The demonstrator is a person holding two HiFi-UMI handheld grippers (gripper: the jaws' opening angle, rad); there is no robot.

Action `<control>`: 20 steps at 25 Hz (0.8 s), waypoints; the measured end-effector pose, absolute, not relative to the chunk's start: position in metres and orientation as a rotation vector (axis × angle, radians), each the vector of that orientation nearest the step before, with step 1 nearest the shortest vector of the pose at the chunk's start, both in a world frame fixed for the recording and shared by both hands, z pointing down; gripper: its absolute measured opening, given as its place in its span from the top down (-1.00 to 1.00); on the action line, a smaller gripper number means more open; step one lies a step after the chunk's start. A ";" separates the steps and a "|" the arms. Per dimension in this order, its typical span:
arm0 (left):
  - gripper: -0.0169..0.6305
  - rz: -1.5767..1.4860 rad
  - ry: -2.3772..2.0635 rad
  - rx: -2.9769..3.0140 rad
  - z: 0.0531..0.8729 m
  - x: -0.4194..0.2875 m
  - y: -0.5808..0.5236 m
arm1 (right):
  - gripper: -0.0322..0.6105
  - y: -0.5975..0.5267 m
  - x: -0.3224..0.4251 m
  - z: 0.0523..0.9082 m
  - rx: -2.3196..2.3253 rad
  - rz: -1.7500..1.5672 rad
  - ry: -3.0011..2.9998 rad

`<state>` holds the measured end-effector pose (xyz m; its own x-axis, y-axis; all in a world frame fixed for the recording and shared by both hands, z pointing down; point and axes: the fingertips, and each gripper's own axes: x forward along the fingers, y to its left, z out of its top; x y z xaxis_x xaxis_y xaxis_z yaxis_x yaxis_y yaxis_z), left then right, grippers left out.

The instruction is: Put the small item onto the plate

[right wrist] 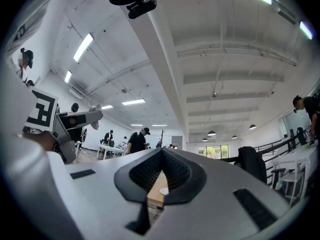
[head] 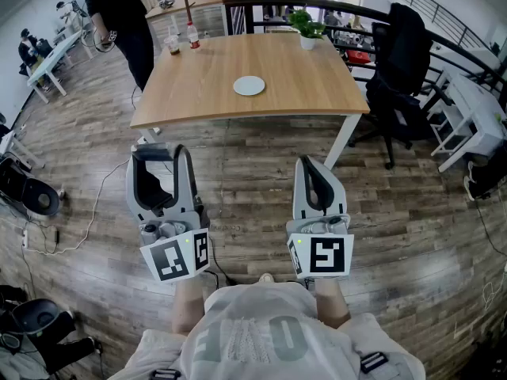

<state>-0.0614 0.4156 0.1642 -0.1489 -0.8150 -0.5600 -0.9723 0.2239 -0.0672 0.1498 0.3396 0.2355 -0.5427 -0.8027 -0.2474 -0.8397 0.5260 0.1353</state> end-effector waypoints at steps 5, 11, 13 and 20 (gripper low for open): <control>0.00 0.437 2.023 -1.626 0.162 -0.067 0.416 | 0.85 0.338 0.146 0.239 -1.411 0.358 2.616; 0.00 0.468 2.034 -1.609 0.165 -0.077 0.420 | 0.85 0.343 0.148 0.237 -1.393 0.377 2.592; 0.00 0.470 2.035 -1.609 0.166 -0.078 0.418 | 0.85 0.340 0.151 0.238 -1.388 0.355 2.580; 0.00 0.476 2.072 -1.629 0.187 -0.088 0.408 | 0.85 0.330 0.144 0.262 -1.383 0.300 2.629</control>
<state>-0.0880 0.4083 0.1868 -0.1936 -0.8119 -0.5507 -0.9708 0.2395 -0.0118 0.1445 0.3300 0.2617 -0.5613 -0.7954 -0.2289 -0.8265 0.5533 0.1041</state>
